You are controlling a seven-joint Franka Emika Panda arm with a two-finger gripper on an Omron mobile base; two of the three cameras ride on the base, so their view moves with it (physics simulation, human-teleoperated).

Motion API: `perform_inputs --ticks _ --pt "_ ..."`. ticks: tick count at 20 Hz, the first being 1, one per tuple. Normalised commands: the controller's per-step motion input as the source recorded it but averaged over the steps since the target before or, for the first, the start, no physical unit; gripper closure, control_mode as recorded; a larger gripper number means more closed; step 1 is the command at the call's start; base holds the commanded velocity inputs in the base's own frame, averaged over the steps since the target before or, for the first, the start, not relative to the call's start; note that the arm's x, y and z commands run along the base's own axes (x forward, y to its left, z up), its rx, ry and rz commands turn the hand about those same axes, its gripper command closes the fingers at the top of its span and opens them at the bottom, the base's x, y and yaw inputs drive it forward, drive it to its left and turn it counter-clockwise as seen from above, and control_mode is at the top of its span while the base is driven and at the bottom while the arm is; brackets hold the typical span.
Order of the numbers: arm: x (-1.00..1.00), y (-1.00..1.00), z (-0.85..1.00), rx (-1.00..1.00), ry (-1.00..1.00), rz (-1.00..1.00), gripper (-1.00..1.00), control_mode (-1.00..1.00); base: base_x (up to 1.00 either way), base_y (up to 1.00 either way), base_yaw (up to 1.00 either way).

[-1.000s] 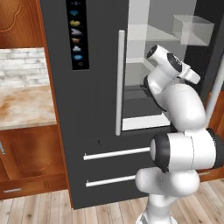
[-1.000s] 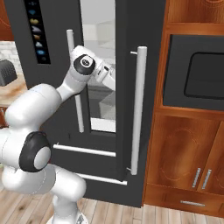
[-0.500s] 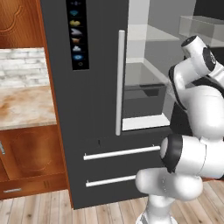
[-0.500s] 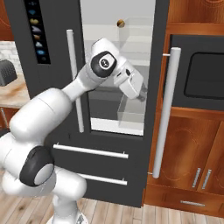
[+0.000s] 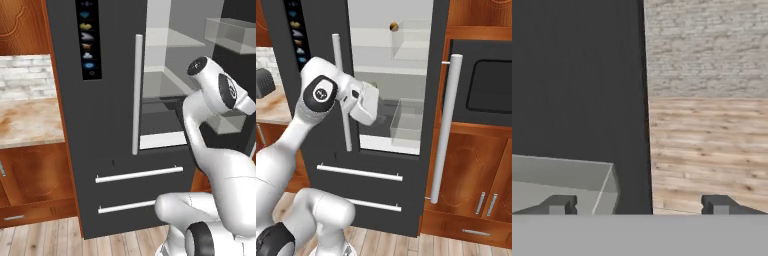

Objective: Take the lemon wedge from the fridge and place it on the plate with fish on the dining counter.

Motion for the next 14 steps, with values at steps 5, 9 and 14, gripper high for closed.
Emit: perform_inputs --ticks 5,9,14 --pt "-0.34 1.00 0.01 -0.17 -0.04 0.37 -1.00 -1.00 0.00 0.00 0.00" --pt "-0.24 1.00 0.03 -0.15 -0.06 0.43 -1.00 -1.00 0.00 0.00 0.00" --pt "-0.10 1.00 0.00 -0.07 -0.17 0.56 -1.00 -1.00 0.00 0.00 0.00"
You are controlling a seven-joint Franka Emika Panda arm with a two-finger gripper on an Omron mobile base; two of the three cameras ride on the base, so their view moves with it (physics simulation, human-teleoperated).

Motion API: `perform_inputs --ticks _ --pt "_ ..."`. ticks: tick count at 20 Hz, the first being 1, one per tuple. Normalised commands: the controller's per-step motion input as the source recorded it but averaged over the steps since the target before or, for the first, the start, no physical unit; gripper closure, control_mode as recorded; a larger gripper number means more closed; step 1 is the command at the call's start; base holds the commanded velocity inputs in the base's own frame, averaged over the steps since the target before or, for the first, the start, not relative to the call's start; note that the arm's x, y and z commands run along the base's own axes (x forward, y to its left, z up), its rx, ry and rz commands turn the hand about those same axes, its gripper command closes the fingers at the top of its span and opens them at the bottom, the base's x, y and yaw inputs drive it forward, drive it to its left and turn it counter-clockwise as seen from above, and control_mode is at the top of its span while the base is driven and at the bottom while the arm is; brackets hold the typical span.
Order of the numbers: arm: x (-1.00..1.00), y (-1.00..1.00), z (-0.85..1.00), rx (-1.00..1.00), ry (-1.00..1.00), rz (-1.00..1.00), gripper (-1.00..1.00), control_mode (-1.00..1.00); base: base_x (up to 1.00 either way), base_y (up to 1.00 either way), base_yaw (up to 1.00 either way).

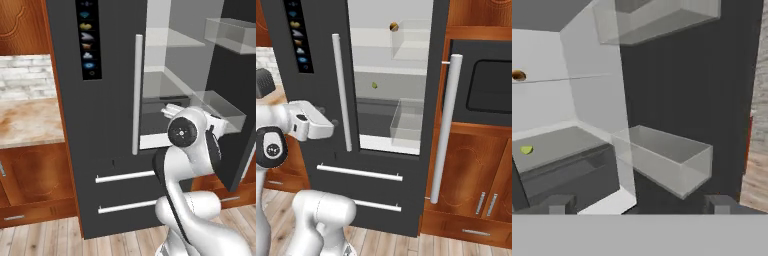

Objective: Take the lemon wedge from the fridge and place it on the plate with fish on the dining counter.

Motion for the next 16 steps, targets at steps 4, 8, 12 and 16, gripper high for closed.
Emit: perform_inputs --ticks 4,8,12,16 --pt "-0.01 0.68 0.00 -0.09 -0.15 0.68 -1.00 -1.00 0.00 0.00 0.00" --pt "-0.24 0.09 0.00 -0.13 -0.15 0.43 -1.00 -1.00 0.00 0.00 0.00" --pt "0.05 0.15 -0.14 0.00 -0.02 0.01 -1.00 -1.00 0.00 0.00 0.00" --pt "0.24 0.52 -0.48 0.02 -0.21 0.11 -1.00 -1.00 0.00 0.00 0.00"
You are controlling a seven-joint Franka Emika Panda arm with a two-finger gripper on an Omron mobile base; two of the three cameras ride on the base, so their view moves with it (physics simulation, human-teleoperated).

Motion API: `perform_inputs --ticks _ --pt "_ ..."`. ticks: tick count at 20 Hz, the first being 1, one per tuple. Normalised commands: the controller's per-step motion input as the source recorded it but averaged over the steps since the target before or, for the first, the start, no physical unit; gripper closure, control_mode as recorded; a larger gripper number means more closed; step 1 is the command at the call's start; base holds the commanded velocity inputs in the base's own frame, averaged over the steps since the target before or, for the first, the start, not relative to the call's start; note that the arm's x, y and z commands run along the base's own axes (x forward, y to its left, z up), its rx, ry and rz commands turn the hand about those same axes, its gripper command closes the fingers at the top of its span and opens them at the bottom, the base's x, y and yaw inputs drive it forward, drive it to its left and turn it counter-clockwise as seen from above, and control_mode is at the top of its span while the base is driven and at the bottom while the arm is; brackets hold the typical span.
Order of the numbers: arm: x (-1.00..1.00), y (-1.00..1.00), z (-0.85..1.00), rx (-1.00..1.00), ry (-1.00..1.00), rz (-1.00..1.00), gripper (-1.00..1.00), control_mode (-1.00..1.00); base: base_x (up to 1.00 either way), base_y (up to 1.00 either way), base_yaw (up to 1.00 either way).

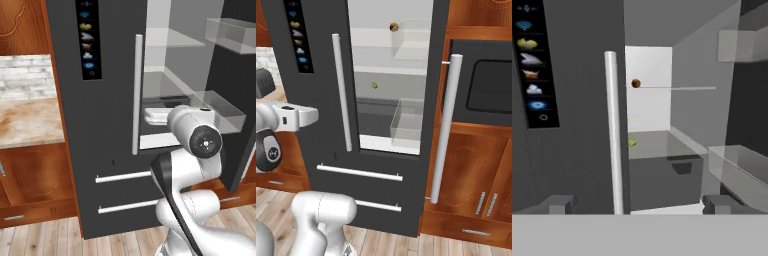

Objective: Take the lemon wedge from the fridge and place it on the plate with fish on the dining counter.

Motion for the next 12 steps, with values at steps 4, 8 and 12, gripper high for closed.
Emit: perform_inputs --ticks 4,8,12 --pt "0.00 0.00 -0.10 0.01 -0.07 0.15 -1.00 -1.00 0.00 0.00 0.00" --pt "0.66 0.00 -0.06 0.01 0.00 0.00 -1.00 -1.00 0.00 0.00 0.00" --pt "1.00 0.00 -0.14 0.04 0.00 0.00 -1.00 -1.00 0.00 0.00 0.00"
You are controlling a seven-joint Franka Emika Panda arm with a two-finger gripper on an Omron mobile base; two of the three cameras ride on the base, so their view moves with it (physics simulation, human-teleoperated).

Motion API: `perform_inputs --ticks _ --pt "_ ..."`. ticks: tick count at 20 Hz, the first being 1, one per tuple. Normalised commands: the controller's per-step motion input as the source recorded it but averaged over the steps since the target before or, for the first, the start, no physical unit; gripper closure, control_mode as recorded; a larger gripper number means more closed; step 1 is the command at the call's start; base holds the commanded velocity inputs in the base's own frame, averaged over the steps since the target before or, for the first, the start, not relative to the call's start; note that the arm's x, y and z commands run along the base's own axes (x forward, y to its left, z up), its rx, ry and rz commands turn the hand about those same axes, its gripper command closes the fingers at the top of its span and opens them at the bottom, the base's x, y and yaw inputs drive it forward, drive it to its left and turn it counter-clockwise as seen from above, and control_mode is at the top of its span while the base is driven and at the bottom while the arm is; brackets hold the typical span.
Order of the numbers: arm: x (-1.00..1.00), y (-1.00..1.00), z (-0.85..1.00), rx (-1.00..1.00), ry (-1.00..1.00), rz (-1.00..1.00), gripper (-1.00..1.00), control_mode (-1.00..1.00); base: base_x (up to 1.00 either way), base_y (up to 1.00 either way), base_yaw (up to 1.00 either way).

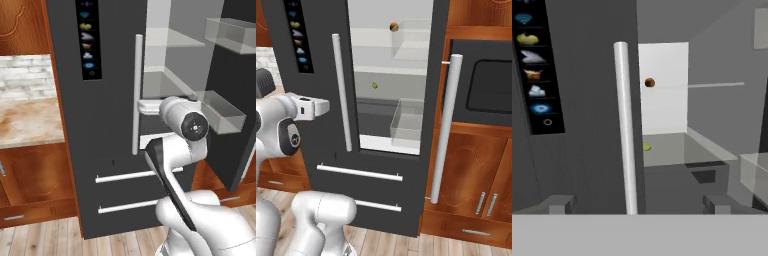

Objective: Take the lemon wedge from the fridge and place it on the plate with fish on the dining counter.

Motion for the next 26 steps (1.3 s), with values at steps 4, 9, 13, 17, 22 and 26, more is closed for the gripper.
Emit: perform_inputs --ticks 4,9,13,17,22,26 --pt "0.93 0.18 -0.31 0.04 0.00 0.00 -1.00 -1.00 0.00 0.00 0.00" --pt "0.84 0.20 -0.25 0.00 0.00 0.00 -1.00 -1.00 0.00 0.00 0.00" --pt "0.73 0.01 -0.13 0.00 0.00 0.00 -1.00 -1.00 0.00 0.00 0.00" --pt "0.77 0.00 -0.09 0.00 0.00 0.00 -1.00 -1.00 0.00 0.00 0.00" --pt "0.87 0.00 -0.13 0.00 0.00 0.00 -1.00 -1.00 0.00 0.00 0.00" --pt "0.81 0.00 -0.10 0.00 0.00 0.00 -1.00 -1.00 0.00 0.00 0.00"
